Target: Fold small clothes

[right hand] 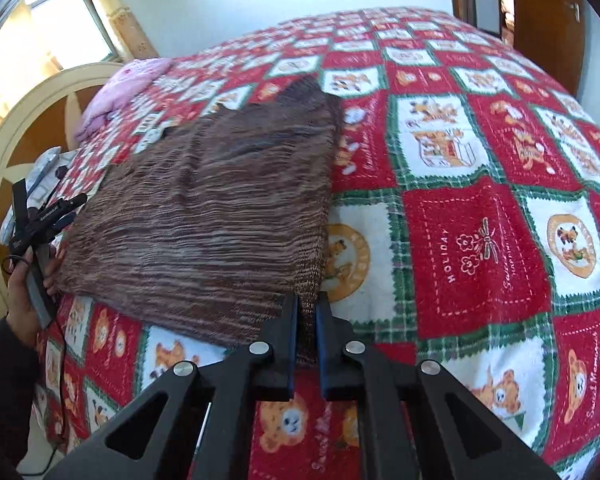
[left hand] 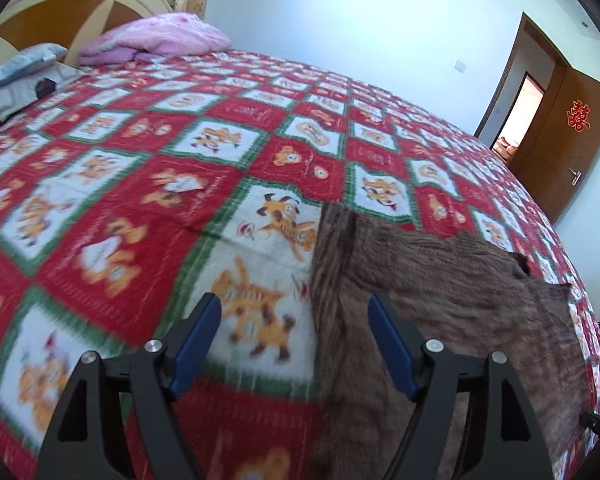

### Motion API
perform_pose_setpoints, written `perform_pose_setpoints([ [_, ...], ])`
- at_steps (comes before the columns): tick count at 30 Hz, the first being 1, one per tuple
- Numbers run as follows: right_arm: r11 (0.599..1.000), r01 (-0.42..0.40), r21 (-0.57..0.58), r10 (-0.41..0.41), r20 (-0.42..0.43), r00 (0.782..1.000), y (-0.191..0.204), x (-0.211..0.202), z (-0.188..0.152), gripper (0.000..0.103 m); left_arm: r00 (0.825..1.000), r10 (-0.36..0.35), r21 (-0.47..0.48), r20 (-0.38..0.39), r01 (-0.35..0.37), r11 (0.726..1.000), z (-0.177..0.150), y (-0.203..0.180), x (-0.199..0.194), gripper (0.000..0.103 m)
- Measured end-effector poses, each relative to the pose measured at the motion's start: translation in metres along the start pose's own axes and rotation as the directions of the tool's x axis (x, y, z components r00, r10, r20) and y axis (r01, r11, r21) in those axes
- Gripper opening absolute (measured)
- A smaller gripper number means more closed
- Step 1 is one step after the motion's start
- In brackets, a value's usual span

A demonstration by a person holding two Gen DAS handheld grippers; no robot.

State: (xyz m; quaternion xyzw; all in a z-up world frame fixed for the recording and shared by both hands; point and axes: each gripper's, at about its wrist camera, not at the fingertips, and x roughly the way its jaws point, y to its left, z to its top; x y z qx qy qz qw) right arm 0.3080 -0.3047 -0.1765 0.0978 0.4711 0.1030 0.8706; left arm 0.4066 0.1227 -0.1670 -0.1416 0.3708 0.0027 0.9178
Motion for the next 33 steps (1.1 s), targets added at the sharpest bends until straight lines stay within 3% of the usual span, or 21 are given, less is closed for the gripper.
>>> perform_pose_setpoints([
  [2,1.000,0.006,-0.013,-0.006,0.009,1.000,0.003,-0.005,-0.006,0.006,1.000,0.003,0.019,0.017,-0.003,1.000,-0.012,-0.002,-0.016,0.099],
  [3,1.000,0.006,-0.009,-0.006,0.012,1.000,0.003,-0.008,-0.011,0.006,1.000,0.013,0.037,0.018,-0.014,0.999,-0.017,-0.004,-0.020,0.100],
  [7,1.000,0.008,0.010,-0.009,0.018,1.000,0.002,-0.015,-0.026,0.005,1.000,0.001,0.112,-0.016,0.001,0.994,-0.027,-0.012,-0.020,0.101],
  [11,0.998,0.051,-0.045,-0.049,0.045,0.998,0.011,-0.016,-0.042,0.005,0.997,0.001,0.093,-0.078,0.007,0.996,-0.024,-0.007,-0.003,0.101],
  [15,0.996,0.068,-0.057,-0.066,0.053,0.996,0.013,-0.013,-0.044,0.005,0.998,0.012,0.108,-0.063,-0.005,0.994,-0.028,-0.011,-0.007,0.101],
  [19,0.997,0.040,-0.060,-0.038,0.030,0.999,0.013,-0.013,-0.033,0.013,0.998,0.028,0.120,-0.059,-0.021,0.993,-0.030,-0.014,-0.007,0.101],
  [20,0.999,0.020,-0.047,-0.018,0.030,0.999,0.011,-0.014,-0.031,0.013,0.998,0.032,0.125,-0.060,-0.024,0.992,-0.030,-0.014,-0.006,0.101],
  [21,0.999,0.015,-0.042,-0.014,0.034,0.999,0.011,-0.014,-0.030,0.005,0.998,0.033,0.127,-0.061,-0.025,0.992,-0.030,-0.015,-0.006,0.101],
  [26,0.996,0.059,-0.062,-0.058,0.015,0.998,0.015,-0.011,-0.045,0.004,0.998,0.035,0.118,-0.053,-0.029,0.993,-0.031,-0.015,-0.007,0.101],
  [30,0.992,0.079,-0.096,-0.079,0.003,0.997,0.019,-0.015,-0.047,0.005,0.993,0.093,0.139,-0.069,-0.083,0.987,-0.034,-0.016,-0.012,0.102],
  [32,0.987,0.117,-0.110,-0.115,0.022,0.993,0.022,-0.021,-0.043,0.011,0.993,0.101,0.157,-0.065,-0.090,0.984,-0.039,-0.015,-0.020,0.102],
  [33,0.979,0.161,-0.122,-0.156,0.048,0.987,0.026,-0.026,-0.041,0.025,0.992,0.102,0.164,-0.069,-0.090,0.982,-0.041,-0.013,-0.025,0.103],
])
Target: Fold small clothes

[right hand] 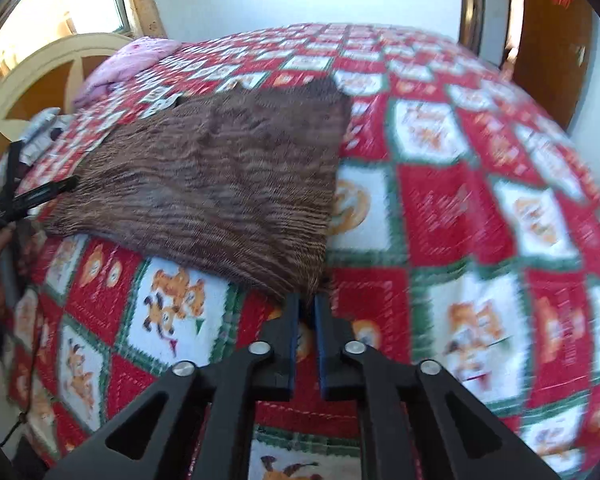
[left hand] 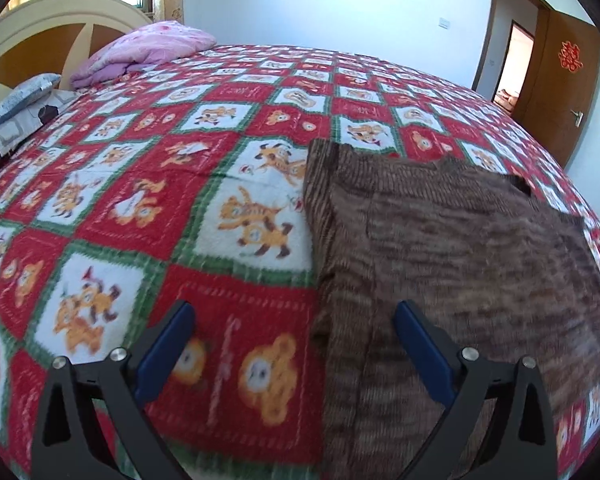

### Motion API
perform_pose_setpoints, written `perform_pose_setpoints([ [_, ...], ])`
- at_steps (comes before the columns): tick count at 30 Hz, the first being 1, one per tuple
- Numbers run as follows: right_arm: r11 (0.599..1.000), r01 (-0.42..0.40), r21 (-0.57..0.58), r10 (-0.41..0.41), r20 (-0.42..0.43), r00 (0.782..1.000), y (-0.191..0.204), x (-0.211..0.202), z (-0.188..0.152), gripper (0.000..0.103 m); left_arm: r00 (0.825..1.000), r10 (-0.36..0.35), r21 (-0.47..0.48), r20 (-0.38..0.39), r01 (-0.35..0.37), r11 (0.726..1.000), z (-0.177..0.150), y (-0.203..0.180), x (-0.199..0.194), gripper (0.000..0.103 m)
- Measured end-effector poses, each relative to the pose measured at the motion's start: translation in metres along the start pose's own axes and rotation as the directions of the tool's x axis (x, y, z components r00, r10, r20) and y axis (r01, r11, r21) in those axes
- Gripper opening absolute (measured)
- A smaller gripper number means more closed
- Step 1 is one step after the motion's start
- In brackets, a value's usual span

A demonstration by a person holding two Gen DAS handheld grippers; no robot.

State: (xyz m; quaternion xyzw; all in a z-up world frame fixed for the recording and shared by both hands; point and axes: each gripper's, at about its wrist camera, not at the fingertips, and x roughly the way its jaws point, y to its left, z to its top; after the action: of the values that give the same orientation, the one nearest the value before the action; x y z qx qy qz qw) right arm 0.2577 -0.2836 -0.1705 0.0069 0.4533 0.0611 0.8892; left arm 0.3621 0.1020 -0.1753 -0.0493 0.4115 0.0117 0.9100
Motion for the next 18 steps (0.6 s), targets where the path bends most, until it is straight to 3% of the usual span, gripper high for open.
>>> perform_pose_setpoints([
  [1,0.999,0.040,-0.013,-0.039,0.030,0.999,0.004,-0.005,0.005,0.047,1.000,0.006,0.011,-0.010,-0.005,1.000,-0.004,0.001,-0.003,0.103],
  [3,0.999,0.044,-0.024,-0.041,0.106,0.994,0.015,-0.017,0.018,0.056,1.000,0.021,0.043,-0.020,-0.021,0.999,-0.013,0.001,-0.008,0.103],
  [5,0.999,-0.028,-0.037,0.033,0.124,0.992,0.032,-0.018,0.034,0.056,0.999,0.024,0.062,-0.022,-0.023,0.998,-0.019,0.001,-0.013,0.103],
  [6,0.992,-0.092,-0.083,0.102,0.125,0.987,0.061,-0.012,0.049,0.056,0.999,0.030,0.068,-0.017,-0.028,0.997,-0.020,0.001,-0.014,0.103],
  [7,0.992,-0.092,-0.083,0.102,0.125,0.987,0.061,-0.012,0.049,0.056,0.999,0.039,0.078,-0.012,-0.038,0.996,-0.022,-0.001,-0.015,0.103],
  [9,0.971,-0.164,-0.172,0.186,0.121,0.975,0.109,0.007,0.062,0.056,0.999,0.045,0.090,-0.013,-0.044,0.995,-0.022,-0.003,-0.014,0.103],
  [10,0.971,-0.164,-0.172,0.186,0.121,0.975,0.109,0.007,0.062,0.055,0.999,0.045,0.091,-0.013,-0.043,0.995,-0.022,-0.002,-0.014,0.103],
  [11,0.967,-0.199,-0.161,0.210,0.053,0.976,0.131,0.033,0.063,0.054,0.999,0.039,0.086,-0.016,-0.038,0.996,-0.022,-0.001,-0.013,0.103],
  [12,0.967,-0.199,-0.161,0.210,0.053,0.976,0.131,0.033,0.063,0.043,0.999,0.031,0.078,-0.018,-0.030,0.997,-0.022,0.001,-0.013,0.103],
  [13,0.965,-0.220,-0.141,0.222,-0.003,0.975,0.138,0.045,0.060,0.028,1.000,0.025,0.071,-0.017,-0.024,0.997,-0.022,0.002,-0.013,0.103],
  [15,0.950,-0.295,-0.105,0.283,-0.117,0.952,0.148,0.066,0.042,0.028,1.000,0.015,0.053,-0.011,-0.014,0.998,-0.023,0.006,-0.016,0.103],
  [16,0.951,-0.275,-0.141,0.264,-0.089,0.960,0.152,0.061,0.034,0.028,1.000,0.014,0.046,-0.005,-0.014,0.999,-0.024,0.008,-0.017,0.103],
  [18,0.941,-0.288,-0.177,0.271,-0.114,0.956,0.156,0.052,0.024,0.028,1.000,-0.005,0.030,0.009,0.005,1.000,-0.026,0.012,-0.020,0.103],
])
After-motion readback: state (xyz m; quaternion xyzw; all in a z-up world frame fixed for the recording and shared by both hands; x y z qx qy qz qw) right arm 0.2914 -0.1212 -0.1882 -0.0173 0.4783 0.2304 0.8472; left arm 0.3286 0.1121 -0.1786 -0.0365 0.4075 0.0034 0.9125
